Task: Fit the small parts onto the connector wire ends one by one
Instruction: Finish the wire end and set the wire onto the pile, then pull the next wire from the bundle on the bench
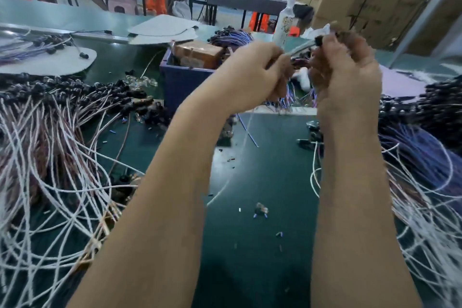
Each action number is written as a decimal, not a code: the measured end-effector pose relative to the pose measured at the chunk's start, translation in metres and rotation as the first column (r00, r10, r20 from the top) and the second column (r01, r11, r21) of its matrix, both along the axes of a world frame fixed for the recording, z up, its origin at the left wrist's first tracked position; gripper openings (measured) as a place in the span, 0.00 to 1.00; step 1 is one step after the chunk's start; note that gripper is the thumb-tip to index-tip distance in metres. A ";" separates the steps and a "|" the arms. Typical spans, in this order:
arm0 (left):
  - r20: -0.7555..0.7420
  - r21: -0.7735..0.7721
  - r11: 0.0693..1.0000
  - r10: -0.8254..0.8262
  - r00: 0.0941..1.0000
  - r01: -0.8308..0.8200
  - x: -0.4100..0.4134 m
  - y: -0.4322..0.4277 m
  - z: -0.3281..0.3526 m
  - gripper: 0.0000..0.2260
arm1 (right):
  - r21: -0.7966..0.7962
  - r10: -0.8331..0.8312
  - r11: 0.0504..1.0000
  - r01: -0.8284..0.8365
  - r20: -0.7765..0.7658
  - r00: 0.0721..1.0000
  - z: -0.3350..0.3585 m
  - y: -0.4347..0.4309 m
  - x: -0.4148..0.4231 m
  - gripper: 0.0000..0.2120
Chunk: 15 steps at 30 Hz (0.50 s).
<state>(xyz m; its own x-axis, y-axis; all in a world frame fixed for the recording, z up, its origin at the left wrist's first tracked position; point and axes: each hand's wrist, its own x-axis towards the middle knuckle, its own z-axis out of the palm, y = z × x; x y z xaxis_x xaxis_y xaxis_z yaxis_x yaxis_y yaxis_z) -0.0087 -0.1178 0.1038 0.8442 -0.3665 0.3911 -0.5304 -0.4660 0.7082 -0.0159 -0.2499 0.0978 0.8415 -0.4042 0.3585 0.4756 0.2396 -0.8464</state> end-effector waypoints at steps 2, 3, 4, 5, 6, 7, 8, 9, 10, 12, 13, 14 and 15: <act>-0.006 -0.265 0.962 -0.070 0.998 0.066 -0.004 -0.037 0.016 0.13 | 0.130 0.025 0.991 -0.029 0.032 0.999 0.010 -0.011 -0.011 0.05; -0.055 -0.435 0.897 -0.110 0.992 0.075 -0.007 -0.057 0.023 0.14 | 0.133 0.076 0.988 -0.079 0.028 0.997 0.013 -0.017 -0.018 0.10; -0.107 -0.572 0.819 -0.134 0.985 0.049 -0.007 -0.076 0.030 0.13 | 0.104 0.118 0.987 -0.119 0.012 0.993 0.013 -0.023 -0.027 0.14; -0.162 -0.675 0.737 -0.146 0.976 -0.002 -0.007 -0.094 0.035 0.13 | 0.038 0.119 0.992 -0.118 -0.022 0.993 0.014 -0.031 -0.038 0.17; -0.216 -0.755 0.653 -0.171 0.961 -0.054 -0.007 -0.112 0.038 0.12 | -0.077 0.069 0.994 -0.074 -0.071 0.995 0.014 -0.040 -0.048 0.17; -0.258 -0.805 0.586 -0.200 0.945 -0.096 -0.007 -0.129 0.038 0.11 | -0.237 -0.033 0.971 0.000 -0.132 0.991 0.013 -0.052 -0.058 0.15; -0.281 -0.819 0.559 -0.195 0.940 -0.129 -0.006 -0.144 0.036 0.11 | -0.405 -0.153 0.912 0.064 -0.192 0.969 0.012 -0.066 -0.066 0.13; -0.288 -0.812 0.564 -0.157 0.945 -0.154 -0.003 -0.160 0.031 0.11 | -0.553 -0.264 0.828 0.091 -0.241 0.934 0.010 -0.081 -0.075 0.12; -0.291 -0.798 0.578 -0.122 0.949 -0.171 -0.002 -0.174 0.024 0.12 | -0.666 -0.362 0.740 0.097 -0.272 0.892 0.008 -0.097 -0.082 0.12; -0.343 -0.742 0.637 -0.090 0.935 -0.211 0.000 -0.200 0.004 0.11 | -0.789 -0.554 0.591 0.165 -0.249 0.795 -0.001 -0.127 -0.090 0.14; -0.394 -0.698 0.679 -0.102 0.913 -0.225 0.000 -0.212 -0.009 0.10 | -0.823 -0.646 0.519 0.230 -0.201 0.737 -0.007 -0.141 -0.091 0.13; -0.457 -0.641 0.730 -0.112 0.882 -0.239 0.002 -0.223 -0.025 0.08 | -0.854 -0.731 0.438 0.279 -0.159 0.664 -0.016 -0.153 -0.090 0.11; -0.526 -0.568 0.785 -0.114 0.843 -0.248 0.004 -0.233 -0.042 0.08 | -0.883 -0.791 0.373 0.286 -0.141 0.595 -0.026 -0.164 -0.086 0.11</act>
